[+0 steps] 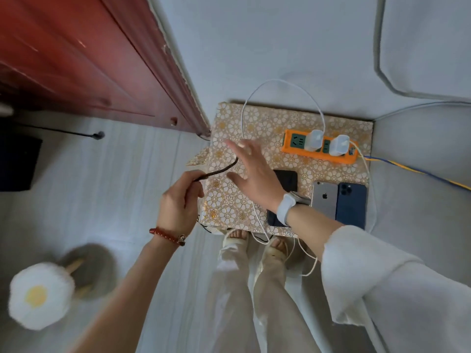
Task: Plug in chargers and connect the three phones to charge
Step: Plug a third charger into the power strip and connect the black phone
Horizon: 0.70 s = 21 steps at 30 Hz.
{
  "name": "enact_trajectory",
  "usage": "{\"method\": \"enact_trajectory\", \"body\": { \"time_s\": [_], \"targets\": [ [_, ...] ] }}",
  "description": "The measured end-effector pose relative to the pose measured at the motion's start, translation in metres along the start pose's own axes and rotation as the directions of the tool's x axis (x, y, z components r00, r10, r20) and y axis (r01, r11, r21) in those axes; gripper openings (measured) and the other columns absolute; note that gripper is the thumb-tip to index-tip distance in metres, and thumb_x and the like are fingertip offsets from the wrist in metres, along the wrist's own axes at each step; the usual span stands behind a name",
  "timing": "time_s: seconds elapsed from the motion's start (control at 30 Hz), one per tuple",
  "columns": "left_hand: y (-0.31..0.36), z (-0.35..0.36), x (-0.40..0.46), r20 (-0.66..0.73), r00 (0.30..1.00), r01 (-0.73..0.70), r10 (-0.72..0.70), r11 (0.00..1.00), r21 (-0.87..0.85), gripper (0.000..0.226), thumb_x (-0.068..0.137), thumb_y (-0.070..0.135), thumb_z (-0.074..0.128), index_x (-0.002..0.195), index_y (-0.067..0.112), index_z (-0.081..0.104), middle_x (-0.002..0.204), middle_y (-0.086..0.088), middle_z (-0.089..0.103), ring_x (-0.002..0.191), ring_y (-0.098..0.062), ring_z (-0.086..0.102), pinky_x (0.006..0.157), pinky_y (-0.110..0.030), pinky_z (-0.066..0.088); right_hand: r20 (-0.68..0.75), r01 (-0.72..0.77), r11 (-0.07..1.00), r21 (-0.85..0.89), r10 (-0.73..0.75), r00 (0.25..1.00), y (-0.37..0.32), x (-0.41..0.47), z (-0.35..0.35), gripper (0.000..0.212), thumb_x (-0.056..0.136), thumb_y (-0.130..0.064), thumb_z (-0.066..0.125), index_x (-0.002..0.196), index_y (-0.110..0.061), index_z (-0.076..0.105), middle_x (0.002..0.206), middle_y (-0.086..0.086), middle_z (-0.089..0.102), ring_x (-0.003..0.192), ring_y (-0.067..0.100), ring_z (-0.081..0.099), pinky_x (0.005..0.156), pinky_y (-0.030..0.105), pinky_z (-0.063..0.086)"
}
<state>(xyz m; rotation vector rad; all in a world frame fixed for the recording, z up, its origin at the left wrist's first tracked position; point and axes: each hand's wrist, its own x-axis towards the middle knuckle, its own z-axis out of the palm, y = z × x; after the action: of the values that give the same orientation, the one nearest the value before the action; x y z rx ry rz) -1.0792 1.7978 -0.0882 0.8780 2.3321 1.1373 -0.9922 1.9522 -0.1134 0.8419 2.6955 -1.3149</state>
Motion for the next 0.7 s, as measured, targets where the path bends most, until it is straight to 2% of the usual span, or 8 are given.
{"method": "enact_trajectory", "body": {
  "time_s": [0.1, 0.13, 0.2, 0.33, 0.37, 0.43, 0.53, 0.7],
  "targets": [
    [0.012, -0.01, -0.009, -0.037, 0.999, -0.006, 0.003, 0.998, -0.064, 0.022, 0.086, 0.003, 0.039, 0.096, 0.009, 0.058, 0.063, 0.011, 0.052, 0.059, 0.0, 0.049, 0.055, -0.005, 0.036, 0.181, -0.011, 0.998, 0.056, 0.001, 0.983, -0.006, 0.002, 0.012, 0.022, 0.09, -0.021, 0.053, 0.107, -0.01, 0.062, 0.111, 0.014, 0.057, 0.103, 0.026, 0.053, 0.089, 0.039, 0.044],
    [0.015, -0.012, -0.012, -0.054, 0.999, -0.006, 0.001, 0.996, -0.084, 0.022, 0.086, 0.003, 0.04, 0.096, 0.009, 0.058, 0.064, 0.011, 0.052, 0.058, 0.0, 0.048, 0.054, -0.005, 0.036, 0.214, -0.023, 0.998, 0.052, 0.011, 0.977, -0.007, 0.0, 0.016, 0.022, 0.092, -0.021, 0.05, 0.099, -0.006, 0.064, 0.1, 0.013, 0.059, 0.096, 0.027, 0.054, 0.083, 0.035, 0.042],
    [0.018, -0.015, -0.015, -0.083, 0.996, 0.005, -0.015, 0.993, -0.116, 0.022, 0.086, 0.004, 0.04, 0.096, 0.01, 0.058, 0.064, 0.01, 0.051, 0.055, 0.0, 0.047, 0.053, -0.006, 0.035, 0.226, -0.06, 0.998, -0.008, 0.06, 0.972, -0.006, -0.007, 0.021, 0.026, 0.094, -0.022, 0.044, 0.095, -0.003, 0.062, 0.09, 0.011, 0.056, 0.088, 0.027, 0.055, 0.072, 0.029, 0.036],
    [0.018, -0.009, -0.019, -0.084, 0.993, 0.064, -0.078, 0.985, -0.159, 0.02, 0.085, 0.006, 0.04, 0.095, 0.009, 0.058, 0.062, 0.01, 0.051, 0.048, -0.001, 0.044, 0.047, -0.006, 0.031, 0.16, -0.094, 0.994, -0.047, 0.1, 0.982, 0.008, -0.021, 0.007, 0.025, 0.095, -0.021, 0.044, 0.092, -0.002, 0.06, 0.087, 0.014, 0.065, 0.065, 0.022, 0.057, 0.061, 0.037, 0.048],
    [0.019, -0.005, -0.02, -0.081, 0.993, 0.067, -0.082, 0.983, -0.169, 0.02, 0.085, 0.006, 0.04, 0.095, 0.007, 0.058, 0.062, 0.01, 0.051, 0.046, 0.0, 0.045, 0.046, -0.005, 0.03, 0.146, -0.097, 0.992, -0.083, 0.108, 0.983, 0.014, -0.025, 0.0, 0.024, 0.094, -0.021, 0.045, 0.093, -0.003, 0.059, 0.088, 0.013, 0.065, 0.063, 0.02, 0.055, 0.059, 0.034, 0.047],
    [0.024, 0.006, -0.018, -0.069, 0.995, 0.055, -0.069, 0.982, -0.183, 0.021, 0.085, 0.006, 0.041, 0.094, 0.008, 0.059, 0.062, 0.011, 0.051, 0.045, 0.001, 0.046, 0.045, -0.003, 0.029, 0.104, -0.093, 0.977, -0.192, 0.115, 0.988, 0.029, -0.031, -0.016, 0.021, 0.093, -0.022, 0.046, 0.098, -0.005, 0.058, 0.094, 0.009, 0.059, 0.072, 0.021, 0.053, 0.064, 0.032, 0.045],
    [0.036, 0.024, -0.013, -0.036, 0.999, 0.026, -0.033, 0.981, -0.193, 0.02, 0.086, 0.01, 0.041, 0.094, 0.014, 0.059, 0.063, 0.016, 0.051, 0.046, 0.001, 0.047, 0.045, -0.004, 0.03, 0.005, -0.143, 0.942, -0.302, 0.151, 0.988, 0.056, -0.035, -0.047, 0.018, 0.092, -0.018, 0.047, 0.1, -0.005, 0.056, 0.097, 0.013, 0.057, 0.079, 0.028, 0.055, 0.065, 0.034, 0.043],
    [0.051, 0.052, -0.004, 0.084, 0.995, -0.036, 0.053, 0.981, -0.192, 0.018, 0.087, 0.013, 0.043, 0.097, 0.016, 0.058, 0.063, 0.02, 0.05, 0.056, 0.002, 0.052, 0.05, -0.006, 0.036, -0.181, -0.239, 0.952, -0.191, 0.206, 0.962, 0.092, -0.045, -0.089, 0.017, 0.091, -0.011, 0.048, 0.103, -0.002, 0.056, 0.092, 0.019, 0.063, 0.079, 0.033, 0.059, 0.062, 0.028, 0.035]
  ]
}}
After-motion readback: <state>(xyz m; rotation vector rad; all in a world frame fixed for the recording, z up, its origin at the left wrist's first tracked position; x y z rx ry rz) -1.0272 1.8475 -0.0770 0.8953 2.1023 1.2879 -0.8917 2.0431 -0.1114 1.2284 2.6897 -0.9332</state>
